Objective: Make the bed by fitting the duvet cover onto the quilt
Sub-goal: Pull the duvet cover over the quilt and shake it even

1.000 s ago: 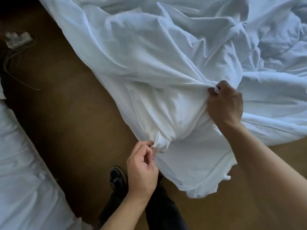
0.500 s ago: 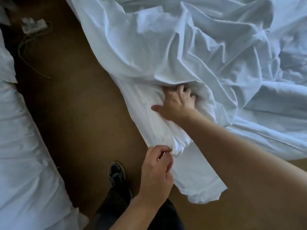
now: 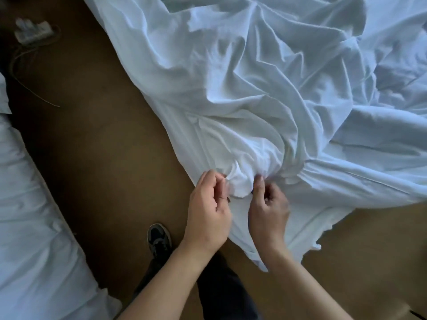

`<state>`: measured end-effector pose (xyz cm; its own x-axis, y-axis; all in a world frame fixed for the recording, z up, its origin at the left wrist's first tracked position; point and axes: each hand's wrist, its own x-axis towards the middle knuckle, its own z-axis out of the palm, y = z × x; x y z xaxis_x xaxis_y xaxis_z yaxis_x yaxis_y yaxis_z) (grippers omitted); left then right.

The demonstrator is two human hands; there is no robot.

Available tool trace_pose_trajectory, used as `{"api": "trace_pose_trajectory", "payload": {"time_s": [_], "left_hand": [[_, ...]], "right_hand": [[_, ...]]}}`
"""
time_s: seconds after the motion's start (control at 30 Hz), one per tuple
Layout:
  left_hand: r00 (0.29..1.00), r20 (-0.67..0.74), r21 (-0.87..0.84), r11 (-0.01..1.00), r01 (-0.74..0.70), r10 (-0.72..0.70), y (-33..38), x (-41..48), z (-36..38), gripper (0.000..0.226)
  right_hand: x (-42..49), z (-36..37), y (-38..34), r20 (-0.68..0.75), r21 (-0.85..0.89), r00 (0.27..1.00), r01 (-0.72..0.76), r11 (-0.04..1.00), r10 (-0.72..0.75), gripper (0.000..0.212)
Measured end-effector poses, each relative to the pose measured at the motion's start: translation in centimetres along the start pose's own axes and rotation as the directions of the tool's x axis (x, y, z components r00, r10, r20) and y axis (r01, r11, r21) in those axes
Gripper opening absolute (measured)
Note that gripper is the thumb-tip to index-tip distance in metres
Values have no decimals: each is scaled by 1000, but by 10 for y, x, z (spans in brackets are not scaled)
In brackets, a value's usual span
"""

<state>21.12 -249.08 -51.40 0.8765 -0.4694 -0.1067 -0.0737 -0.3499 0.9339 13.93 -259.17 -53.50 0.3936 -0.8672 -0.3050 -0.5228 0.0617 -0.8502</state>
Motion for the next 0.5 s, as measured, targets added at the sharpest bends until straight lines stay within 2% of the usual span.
{"api": "trace_pose_trajectory", "payload": {"time_s": [0.03,0.07,0.1,0.13,0.2,0.27,0.3,0.37,0.43,0.47,0.5], "left_hand": [[1000,24,-15,1000,-7,7,5,2,-2,51],[998,58,-32,999,-10,12,8,3,-4,50],[995,94,-53,999,-8,13,10,2,-7,47],[993,118,-79,997,1,8,12,1,-11,42],[992,124,-129,991,19,-3,19,2,-17,37],[993,120,-206,978,23,2,28,8,-24,38],[992,126,-260,965,30,3,33,12,-26,38],[988,154,-353,934,52,3,43,19,-28,36],[985,175,-394,916,77,-8,49,22,-28,37],[983,184,-410,907,93,-18,51,24,-27,38],[981,193,-425,899,109,-28,53,24,-27,39]], "right_hand": [[-14,3,9,172,222,942,-323,920,289,20],[-16,5,11,334,370,842,-531,762,424,15],[-9,8,11,402,459,815,-574,678,418,24],[2,10,7,369,522,854,-517,679,367,34],[21,12,-8,271,614,933,-359,703,239,35],[28,13,-19,280,654,943,-323,684,178,30],[27,13,-22,321,688,934,-342,640,155,29],[28,11,-29,427,782,895,-436,446,127,25],[31,5,-35,511,839,855,-519,164,90,23],[31,2,-37,522,846,849,-527,82,75,18],[30,-1,-37,525,847,848,-529,52,73,10]]}}
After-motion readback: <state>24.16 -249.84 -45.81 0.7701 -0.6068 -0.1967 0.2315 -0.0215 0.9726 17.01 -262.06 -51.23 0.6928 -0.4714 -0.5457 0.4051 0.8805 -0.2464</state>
